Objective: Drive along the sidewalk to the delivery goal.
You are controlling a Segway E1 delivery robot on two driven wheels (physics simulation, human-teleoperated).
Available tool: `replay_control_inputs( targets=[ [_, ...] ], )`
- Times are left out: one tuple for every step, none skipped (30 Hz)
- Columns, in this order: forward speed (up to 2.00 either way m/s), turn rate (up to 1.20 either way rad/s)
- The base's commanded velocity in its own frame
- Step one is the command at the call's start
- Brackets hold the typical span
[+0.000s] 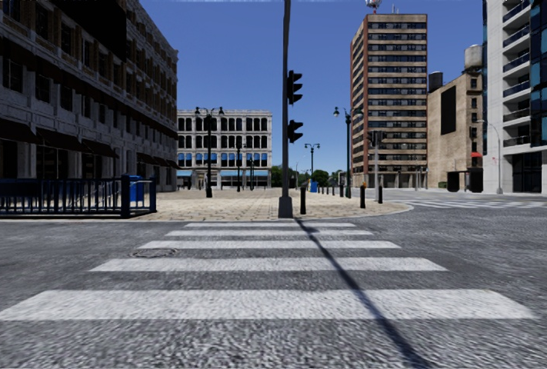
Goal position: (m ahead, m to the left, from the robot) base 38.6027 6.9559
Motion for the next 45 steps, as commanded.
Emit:
replay_control_inputs(
  targets=[
    [2.0, 0.0],
    [2.0, 0.0],
    [2.0, 0.0],
    [2.0, 0.0],
    [2.0, 0.0],
    [2.0, 0.0],
    [2.0, 0.0],
    [2.0, 0.1],
    [2.0, 0.15],
    [2.0, 0.36],
    [2.0, 0.36],
    [2.0, 0.59],
    [2.0, 0.66],
    [2.0, 0.67],
    [2.0, 0.67],
    [2.0, 0.21],
    [2.0, 0.03],
    [2.0, 0.0],
    [2.0, 0.0],
    [2.0, 0.0],
    [2.0, 0.0],
    [2.0, 0.0],
    [2.0, 0.0],
    [2.0, 0.0],
    [2.0, 0.0],
    [2.0, 0.0],
    [2.0, 0.0],
    [2.0, 0.0],
    [2.0, 0.0],
    [2.0, 0.0],
    [2.0, 0.0],
    [2.0, 0.0],
    [2.0, 0.0],
    [2.0, 0.0],
    [2.0, 0.0],
    [2.0, 0.0],
    [2.0, 0.0],
    [2.0, 0.0],
    [2.0, 0.0],
    [2.0, 0.0],
    [2.0, 0.0],
    [2.0, 0.0],
    [2.0, 0.0],
    [2.0, 0.0],
    [2.0, 0.0]
  ],
)
